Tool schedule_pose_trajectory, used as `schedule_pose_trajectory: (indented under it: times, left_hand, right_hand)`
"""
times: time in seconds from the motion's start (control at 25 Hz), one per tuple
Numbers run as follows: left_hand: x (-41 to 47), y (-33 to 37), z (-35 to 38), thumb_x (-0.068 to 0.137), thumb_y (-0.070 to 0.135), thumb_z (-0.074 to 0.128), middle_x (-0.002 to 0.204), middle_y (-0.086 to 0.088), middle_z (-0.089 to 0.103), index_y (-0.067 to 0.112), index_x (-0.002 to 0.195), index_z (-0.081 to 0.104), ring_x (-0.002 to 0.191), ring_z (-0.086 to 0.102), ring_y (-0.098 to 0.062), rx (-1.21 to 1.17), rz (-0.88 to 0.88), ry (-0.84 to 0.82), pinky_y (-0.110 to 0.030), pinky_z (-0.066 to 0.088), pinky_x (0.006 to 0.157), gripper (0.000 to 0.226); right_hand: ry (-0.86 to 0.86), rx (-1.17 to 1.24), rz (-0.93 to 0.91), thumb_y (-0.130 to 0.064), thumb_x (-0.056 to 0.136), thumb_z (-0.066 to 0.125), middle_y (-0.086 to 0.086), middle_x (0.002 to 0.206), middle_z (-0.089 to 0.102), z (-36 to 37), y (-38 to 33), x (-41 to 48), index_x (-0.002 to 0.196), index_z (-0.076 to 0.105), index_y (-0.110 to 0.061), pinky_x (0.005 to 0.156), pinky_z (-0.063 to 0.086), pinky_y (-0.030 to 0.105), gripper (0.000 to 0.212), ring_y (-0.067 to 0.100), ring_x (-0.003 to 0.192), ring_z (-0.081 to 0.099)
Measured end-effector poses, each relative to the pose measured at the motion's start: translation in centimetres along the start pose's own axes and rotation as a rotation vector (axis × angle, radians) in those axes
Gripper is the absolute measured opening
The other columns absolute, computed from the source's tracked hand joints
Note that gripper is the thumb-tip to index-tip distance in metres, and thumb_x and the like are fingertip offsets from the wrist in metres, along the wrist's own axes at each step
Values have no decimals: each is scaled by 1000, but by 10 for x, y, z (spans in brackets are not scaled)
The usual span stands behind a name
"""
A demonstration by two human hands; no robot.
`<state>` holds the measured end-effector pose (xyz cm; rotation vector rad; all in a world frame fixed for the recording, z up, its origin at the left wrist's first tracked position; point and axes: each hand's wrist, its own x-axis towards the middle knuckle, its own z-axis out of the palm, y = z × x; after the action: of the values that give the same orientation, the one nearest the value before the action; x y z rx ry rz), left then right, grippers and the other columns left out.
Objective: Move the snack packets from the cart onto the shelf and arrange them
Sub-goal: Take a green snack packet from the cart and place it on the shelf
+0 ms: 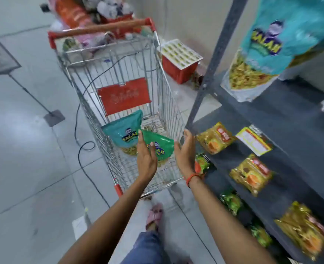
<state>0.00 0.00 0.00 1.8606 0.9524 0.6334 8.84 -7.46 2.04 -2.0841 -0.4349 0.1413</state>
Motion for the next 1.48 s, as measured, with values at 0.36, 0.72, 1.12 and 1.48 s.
schedule_pose_trajectory:
  times: [0.36, 0.72, 1.12, 1.48]
  left_hand:
    - [82, -103, 20, 98, 5, 35, 149, -17, 35, -1, 141, 26, 137, 33, -29, -238, -517, -238, -42, 27, 117, 45]
    - [99, -117, 20, 93, 1, 44, 98, -11, 59, 5, 98, 52, 92, 55, -24, -202, -546, -117, -46, 49, 93, 10]
    - [68, 64, -36, 96, 21, 42, 80, -24, 58, 36, 86, 45, 70, 51, -27, -294, 82, -67, -41, 45, 67, 18]
    - [-46, 248, 84, 94, 28, 46, 86, -3, 67, 32, 93, 48, 77, 65, -28, -366, 380, -353, -55, 55, 71, 4]
  right_hand:
    - [-237, -49, 644, 1, 90, 53, 20, 119, 63, 67, 74, 32, 114, 56, 1, 91, 45, 37, 24, 34, 111, 59]
    - [-95, 30, 618, 9, 89, 44, 12, 92, 63, 61, 69, 35, 83, 62, 2, 57, 52, 11, 20, 23, 88, 58]
    - [117, 241, -20, -7, 87, 57, -9, 69, 55, -85, -22, 19, 79, 53, -13, 59, 36, 14, 11, -4, 64, 50]
    - [721, 412, -102, -23, 91, 55, -13, 75, 69, -316, 8, -15, 82, 60, -28, 67, 53, 40, 11, 2, 71, 56]
